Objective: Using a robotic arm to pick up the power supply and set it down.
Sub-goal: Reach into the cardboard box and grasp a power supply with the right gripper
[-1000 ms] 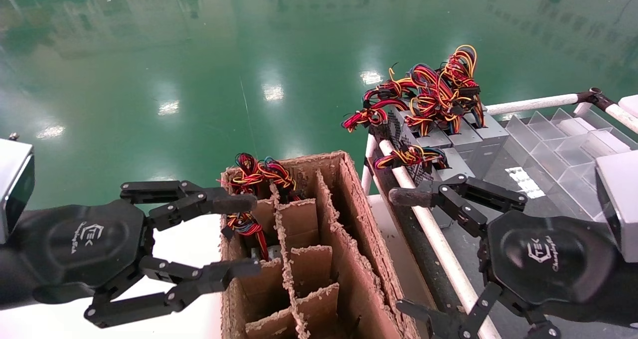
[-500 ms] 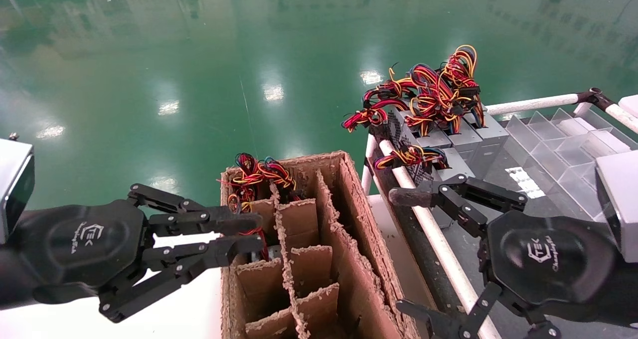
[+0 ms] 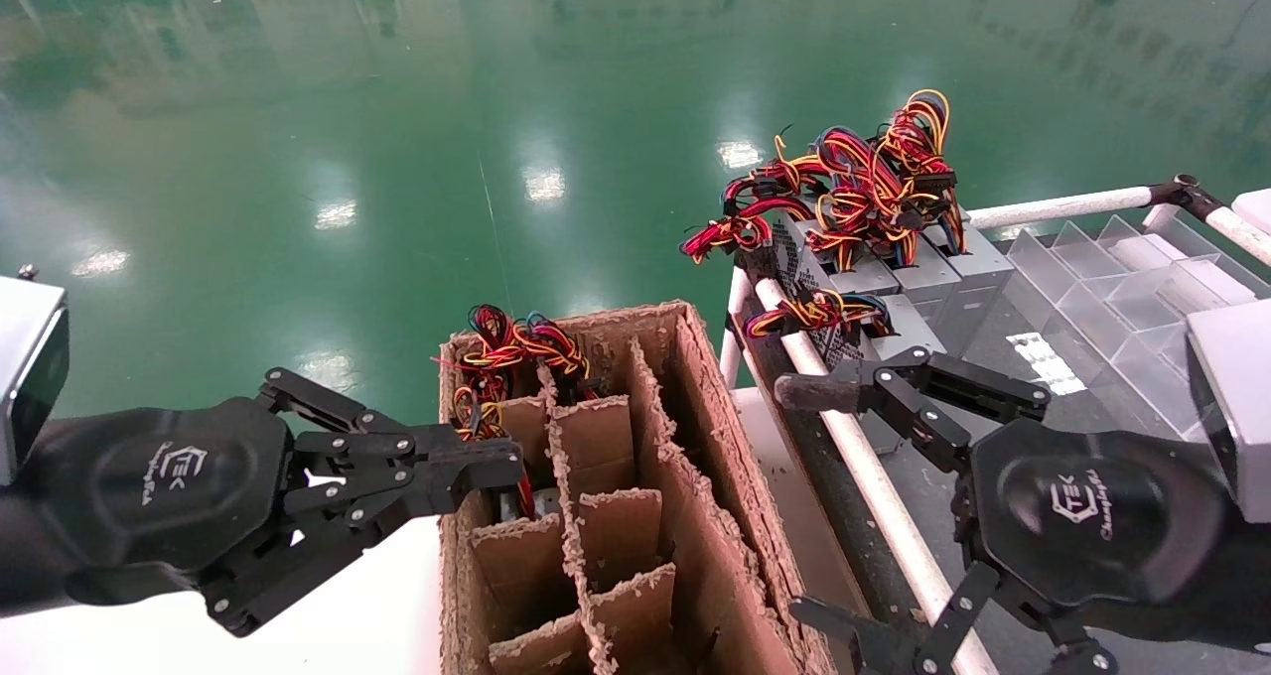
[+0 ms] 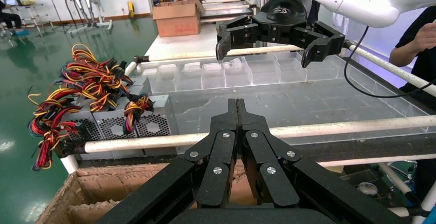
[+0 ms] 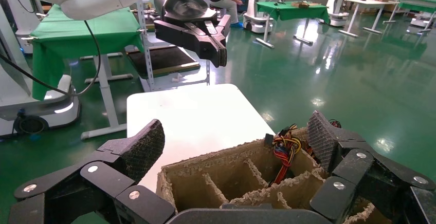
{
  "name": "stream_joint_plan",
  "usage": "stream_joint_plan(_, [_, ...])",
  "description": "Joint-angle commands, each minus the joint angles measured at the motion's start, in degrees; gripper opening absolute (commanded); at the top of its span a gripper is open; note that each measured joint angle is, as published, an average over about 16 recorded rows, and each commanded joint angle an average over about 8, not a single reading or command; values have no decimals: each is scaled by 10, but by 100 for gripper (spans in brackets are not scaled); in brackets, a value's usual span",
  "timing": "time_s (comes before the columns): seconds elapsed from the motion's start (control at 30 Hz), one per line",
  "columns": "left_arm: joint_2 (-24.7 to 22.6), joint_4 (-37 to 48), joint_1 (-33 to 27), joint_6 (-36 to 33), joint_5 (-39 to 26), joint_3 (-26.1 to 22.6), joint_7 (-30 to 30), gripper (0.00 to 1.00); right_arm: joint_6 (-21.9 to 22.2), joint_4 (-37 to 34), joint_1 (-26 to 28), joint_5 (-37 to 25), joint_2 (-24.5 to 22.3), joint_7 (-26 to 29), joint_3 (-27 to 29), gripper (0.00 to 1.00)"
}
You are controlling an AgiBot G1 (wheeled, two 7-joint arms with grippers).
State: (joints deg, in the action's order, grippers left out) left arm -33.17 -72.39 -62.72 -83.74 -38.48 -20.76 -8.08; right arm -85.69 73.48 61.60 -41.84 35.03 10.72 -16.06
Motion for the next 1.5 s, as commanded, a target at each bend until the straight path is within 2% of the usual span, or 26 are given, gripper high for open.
stream_joint_plan(0.03, [0,0,0,0,0,0,0,83,0,0,0,0,0,0,0,100])
stream_joint_plan(0.07, [0,0,0,0,0,0,0,95,0,0,0,0,0,0,0,100])
stream_joint_plan(0.1, [0,0,0,0,0,0,0,100,0,0,0,0,0,0,0,100])
stream_joint_plan(0.4, [0,0,0,0,0,0,0,100,1,0,0,-2,1,0,-1,100])
stream_joint_plan(0.53, [0,0,0,0,0,0,0,100,11,2,5,-21,9,-3,-8,100])
stream_joint_plan(0.87, [0,0,0,0,0,0,0,100,79,7,28,-126,72,-7,-57,100])
stream_joint_plan(1.0, [0,0,0,0,0,0,0,100,86,8,34,-147,90,-7,-72,100])
stream_joint_plan(1.27, [0,0,0,0,0,0,0,100,87,5,35,-151,90,-11,-72,100])
stream_joint_plan(1.5, [0,0,0,0,0,0,0,100,111,-30,56,-199,140,-10,-102,100])
